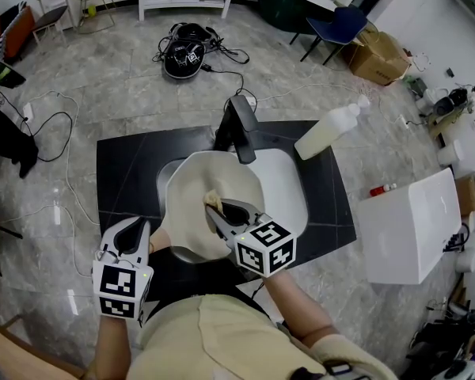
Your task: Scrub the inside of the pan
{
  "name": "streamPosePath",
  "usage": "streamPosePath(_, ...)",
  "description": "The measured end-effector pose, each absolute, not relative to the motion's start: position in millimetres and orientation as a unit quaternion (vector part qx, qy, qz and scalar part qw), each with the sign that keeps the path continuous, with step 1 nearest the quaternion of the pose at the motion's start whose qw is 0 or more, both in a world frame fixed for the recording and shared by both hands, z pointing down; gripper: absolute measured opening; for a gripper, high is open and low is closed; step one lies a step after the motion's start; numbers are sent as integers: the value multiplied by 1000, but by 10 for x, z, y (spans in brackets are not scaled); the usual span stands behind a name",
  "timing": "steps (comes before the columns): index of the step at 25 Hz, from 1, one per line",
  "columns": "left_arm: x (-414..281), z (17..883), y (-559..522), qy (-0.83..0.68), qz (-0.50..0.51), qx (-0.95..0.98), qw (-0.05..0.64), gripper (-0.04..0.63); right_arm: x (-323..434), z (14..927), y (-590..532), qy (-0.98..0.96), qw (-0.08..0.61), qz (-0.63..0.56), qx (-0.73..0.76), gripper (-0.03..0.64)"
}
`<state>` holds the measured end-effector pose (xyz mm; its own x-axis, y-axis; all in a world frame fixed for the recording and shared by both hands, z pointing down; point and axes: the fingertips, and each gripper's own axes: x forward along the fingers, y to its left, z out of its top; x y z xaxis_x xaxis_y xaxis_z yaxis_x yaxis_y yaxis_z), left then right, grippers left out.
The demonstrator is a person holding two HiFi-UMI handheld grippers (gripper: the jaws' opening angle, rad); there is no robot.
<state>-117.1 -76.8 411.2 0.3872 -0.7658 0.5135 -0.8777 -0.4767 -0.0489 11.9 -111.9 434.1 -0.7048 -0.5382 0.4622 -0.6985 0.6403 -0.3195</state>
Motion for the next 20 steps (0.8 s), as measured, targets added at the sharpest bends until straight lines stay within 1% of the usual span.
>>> streamPosePath(20, -1093, 4128, -784, -479, 232, 837, 127, 23, 201, 4398, -1147, -884, 168, 247, 358, 64)
